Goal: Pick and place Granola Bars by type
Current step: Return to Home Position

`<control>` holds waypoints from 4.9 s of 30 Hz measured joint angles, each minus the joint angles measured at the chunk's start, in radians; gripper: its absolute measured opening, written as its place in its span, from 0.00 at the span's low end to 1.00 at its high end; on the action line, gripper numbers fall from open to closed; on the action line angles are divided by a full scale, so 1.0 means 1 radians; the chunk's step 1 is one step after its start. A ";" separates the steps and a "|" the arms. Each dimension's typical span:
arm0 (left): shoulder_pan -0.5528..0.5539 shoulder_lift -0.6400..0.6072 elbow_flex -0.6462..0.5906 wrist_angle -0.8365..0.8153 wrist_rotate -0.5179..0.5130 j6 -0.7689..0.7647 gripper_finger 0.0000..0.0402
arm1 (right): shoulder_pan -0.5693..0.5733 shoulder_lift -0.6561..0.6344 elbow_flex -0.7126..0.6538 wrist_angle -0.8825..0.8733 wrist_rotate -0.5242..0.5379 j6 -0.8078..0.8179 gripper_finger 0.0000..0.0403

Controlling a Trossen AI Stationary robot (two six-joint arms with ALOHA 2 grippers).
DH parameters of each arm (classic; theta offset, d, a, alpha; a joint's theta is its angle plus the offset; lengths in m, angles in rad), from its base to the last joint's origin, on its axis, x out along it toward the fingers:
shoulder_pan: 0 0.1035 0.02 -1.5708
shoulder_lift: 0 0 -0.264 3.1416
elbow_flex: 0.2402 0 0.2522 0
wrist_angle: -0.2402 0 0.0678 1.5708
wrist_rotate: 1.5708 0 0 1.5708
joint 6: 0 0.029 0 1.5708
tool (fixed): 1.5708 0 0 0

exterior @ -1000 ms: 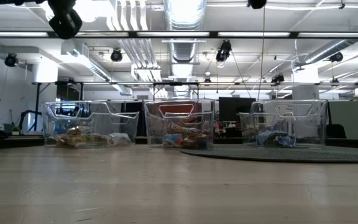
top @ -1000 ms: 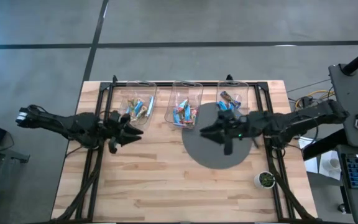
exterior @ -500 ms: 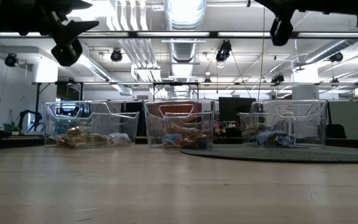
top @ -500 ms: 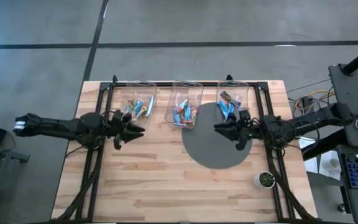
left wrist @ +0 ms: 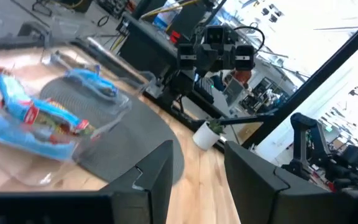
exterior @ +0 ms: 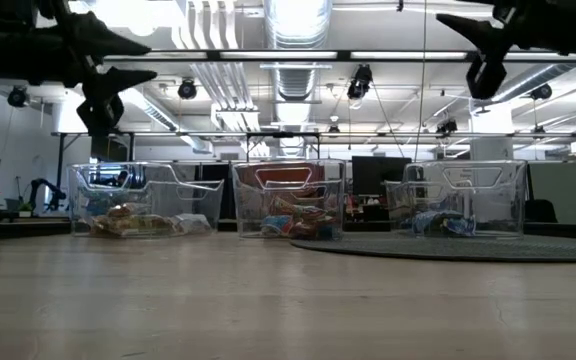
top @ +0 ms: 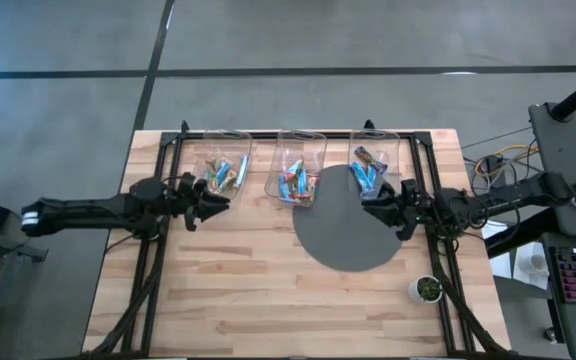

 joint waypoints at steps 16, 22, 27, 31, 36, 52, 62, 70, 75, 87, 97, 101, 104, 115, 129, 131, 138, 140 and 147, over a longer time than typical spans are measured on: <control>-0.001 -0.161 -0.090 -0.024 0.000 -0.067 0.31 | 0.001 -0.142 -0.142 -0.002 -0.014 0.057 0.24; -0.001 -0.209 -0.102 -0.064 0.000 -0.073 0.31 | 0.001 -0.161 -0.150 -0.002 -0.020 0.026 0.24; 0.000 -0.241 -0.103 -0.165 0.000 -0.089 0.31 | 0.001 -0.161 -0.150 -0.015 -0.091 -0.006 0.24; 0.000 -0.246 -0.103 -0.210 0.000 -0.109 0.31 | 0.001 -0.161 -0.150 -0.043 -0.107 -0.016 0.24; 0.000 -0.244 -0.103 -0.219 -0.002 -0.109 0.31 | 0.000 -0.161 -0.150 -0.060 -0.090 -0.023 0.24; 0.000 -0.244 -0.103 -0.219 -0.003 -0.108 0.31 | 0.001 -0.160 -0.150 -0.066 -0.089 -0.023 0.24; 0.000 -0.244 -0.103 -0.219 -0.004 -0.108 0.31 | 0.001 -0.160 -0.150 -0.066 -0.089 -0.018 0.24; 0.000 -0.244 -0.103 -0.219 -0.004 -0.108 0.31 | 0.001 -0.160 -0.150 -0.066 -0.089 -0.018 0.24; 0.000 -0.244 -0.103 -0.219 -0.004 -0.108 0.31 | 0.001 -0.160 -0.150 -0.066 -0.089 -0.018 0.24; 0.000 -0.244 -0.102 -0.219 -0.004 -0.108 0.31 | 0.001 -0.160 -0.150 -0.066 -0.089 -0.018 0.24; 0.000 -0.244 -0.102 -0.219 -0.004 -0.108 0.31 | 0.001 -0.160 -0.150 -0.066 -0.089 -0.018 0.24; 0.000 -0.244 -0.102 -0.219 -0.004 -0.108 0.31 | 0.001 -0.160 -0.150 -0.066 -0.089 -0.018 0.24; 0.000 -0.244 -0.102 -0.219 -0.004 -0.108 0.31 | 0.001 -0.160 -0.150 -0.065 -0.089 -0.018 0.24; 0.000 -0.244 -0.102 -0.219 -0.004 -0.108 0.31 | 0.001 -0.160 -0.150 -0.065 -0.089 -0.018 0.24; 0.000 -0.243 -0.102 -0.219 -0.004 -0.108 0.31 | 0.000 -0.160 -0.150 -0.066 -0.089 -0.018 0.24; -0.001 -0.243 -0.102 -0.219 -0.004 -0.108 0.31 | 0.000 -0.160 -0.150 -0.066 -0.089 -0.017 0.24; -0.001 -0.244 -0.102 -0.219 -0.004 -0.108 0.31 | 0.000 -0.160 -0.150 -0.066 -0.089 -0.015 0.24; -0.001 -0.244 -0.102 -0.219 -0.004 -0.108 0.31 | 0.000 -0.160 -0.150 -0.066 -0.089 -0.015 0.24; 0.000 -0.244 -0.102 -0.219 -0.004 -0.108 0.31 | 0.000 -0.176 -0.150 -0.068 -0.089 -0.015 0.24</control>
